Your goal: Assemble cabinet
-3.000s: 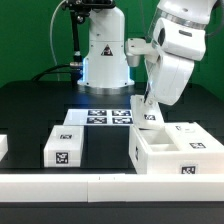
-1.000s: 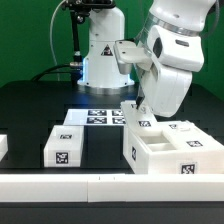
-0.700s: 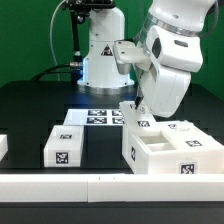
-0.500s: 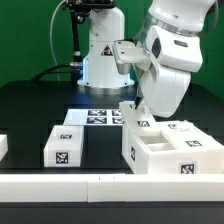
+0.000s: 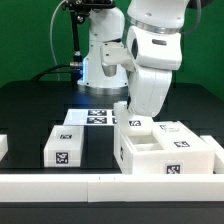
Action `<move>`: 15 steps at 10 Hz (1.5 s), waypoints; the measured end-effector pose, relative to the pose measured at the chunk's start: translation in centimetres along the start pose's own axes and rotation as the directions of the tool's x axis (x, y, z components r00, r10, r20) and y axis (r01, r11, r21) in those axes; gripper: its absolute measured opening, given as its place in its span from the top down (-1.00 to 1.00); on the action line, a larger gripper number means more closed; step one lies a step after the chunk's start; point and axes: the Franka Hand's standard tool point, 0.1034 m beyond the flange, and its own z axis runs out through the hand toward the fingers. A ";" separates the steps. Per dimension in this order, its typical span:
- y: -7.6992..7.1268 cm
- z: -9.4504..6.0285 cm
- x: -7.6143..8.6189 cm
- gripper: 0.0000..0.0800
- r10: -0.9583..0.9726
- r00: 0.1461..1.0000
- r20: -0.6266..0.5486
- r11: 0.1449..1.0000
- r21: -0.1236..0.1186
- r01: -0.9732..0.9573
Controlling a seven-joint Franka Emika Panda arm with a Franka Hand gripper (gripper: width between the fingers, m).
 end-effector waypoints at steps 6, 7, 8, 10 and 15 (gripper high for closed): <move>0.0 0.0 -0.2 0.84 0.004 1.000 0.000 1.000 0.005 -0.004; 0.0 0.0 -0.2 0.84 0.004 1.000 0.000 1.000 0.005 -0.004; 0.0 0.0 -0.2 0.84 0.004 1.000 0.000 1.000 0.005 -0.004; -0.2 0.0 -0.3 0.84 0.006 1.000 0.003 1.000 0.026 -0.006; 0.0 0.0 -0.5 0.84 0.018 1.000 0.002 1.000 0.019 -0.019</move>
Offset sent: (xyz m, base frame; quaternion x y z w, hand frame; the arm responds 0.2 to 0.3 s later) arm 0.0000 0.0000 0.0000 0.0000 0.0000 0.0000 1.0000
